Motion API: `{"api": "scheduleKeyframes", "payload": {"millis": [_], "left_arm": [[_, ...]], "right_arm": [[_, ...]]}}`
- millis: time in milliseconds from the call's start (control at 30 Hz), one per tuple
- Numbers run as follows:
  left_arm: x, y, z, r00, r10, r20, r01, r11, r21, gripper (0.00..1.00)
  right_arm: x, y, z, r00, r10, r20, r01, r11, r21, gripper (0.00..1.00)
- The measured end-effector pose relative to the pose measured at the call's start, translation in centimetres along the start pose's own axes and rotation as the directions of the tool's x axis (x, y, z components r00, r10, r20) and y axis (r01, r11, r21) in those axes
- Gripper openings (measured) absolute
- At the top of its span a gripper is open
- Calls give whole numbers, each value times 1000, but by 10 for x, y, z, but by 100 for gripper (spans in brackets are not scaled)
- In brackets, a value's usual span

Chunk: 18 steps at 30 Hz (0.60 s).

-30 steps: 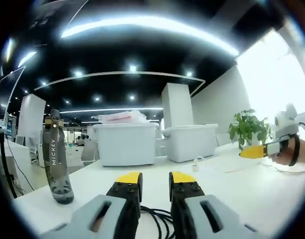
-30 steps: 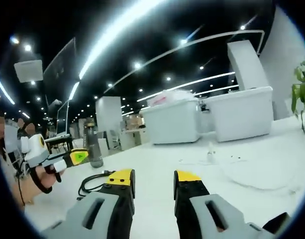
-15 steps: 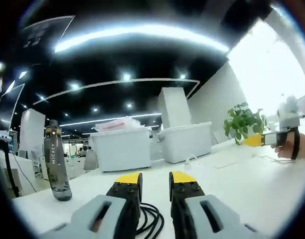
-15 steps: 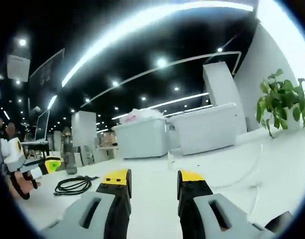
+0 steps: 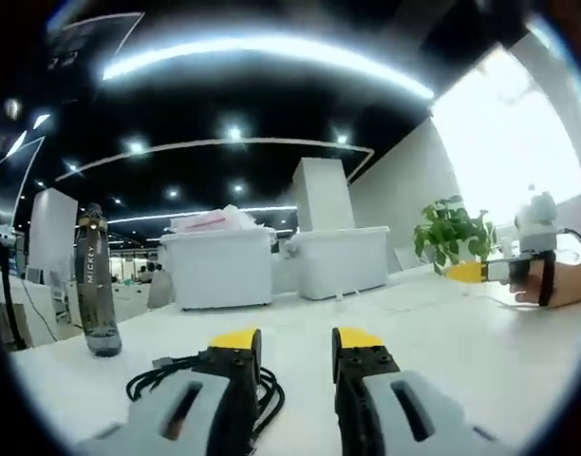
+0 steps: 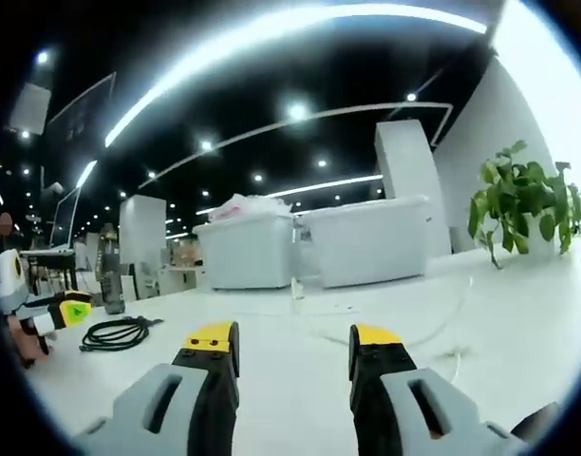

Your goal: Coil the Type-C to USB data cable on the desktop and secure it with Velcro straps.

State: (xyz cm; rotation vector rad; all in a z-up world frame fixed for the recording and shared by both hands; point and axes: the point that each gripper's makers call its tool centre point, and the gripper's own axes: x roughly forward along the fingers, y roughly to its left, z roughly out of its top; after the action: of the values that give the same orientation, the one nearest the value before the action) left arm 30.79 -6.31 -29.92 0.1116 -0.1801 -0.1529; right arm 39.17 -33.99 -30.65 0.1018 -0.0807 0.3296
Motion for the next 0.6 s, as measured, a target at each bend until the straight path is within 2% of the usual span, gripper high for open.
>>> {"api": "scheduleKeyframes", "payload": {"millis": [67, 167, 300, 367, 467, 600], "left_arm": [[-2, 4, -3, 1000, 23, -7, -23, 1000, 6, 34], [-3, 14, -7, 998, 65, -21, -65, 998, -8, 43], [-4, 21, -12, 995, 92, -46, -92, 996, 14, 42], [-6, 20, -14, 995, 88, -53, -86, 996, 27, 42], [-9, 20, -13, 994, 97, -55, -96, 995, 37, 42], [-12, 24, -13, 993, 108, -54, -107, 994, 14, 42]], "right_arm": [[-5, -2, -1, 1000, -11, -3, 11, 1000, -1, 46], [-8, -4, -1, 1000, -22, -4, 22, 1000, 8, 47], [-11, -7, -3, 999, -37, -12, 37, 999, -1, 48], [-12, -4, -4, 999, -32, -13, 32, 999, -23, 48], [-13, 4, -7, 999, -16, -29, 13, 994, -105, 48], [-10, 12, -11, 999, 6, -47, -14, 985, -173, 49]]}}
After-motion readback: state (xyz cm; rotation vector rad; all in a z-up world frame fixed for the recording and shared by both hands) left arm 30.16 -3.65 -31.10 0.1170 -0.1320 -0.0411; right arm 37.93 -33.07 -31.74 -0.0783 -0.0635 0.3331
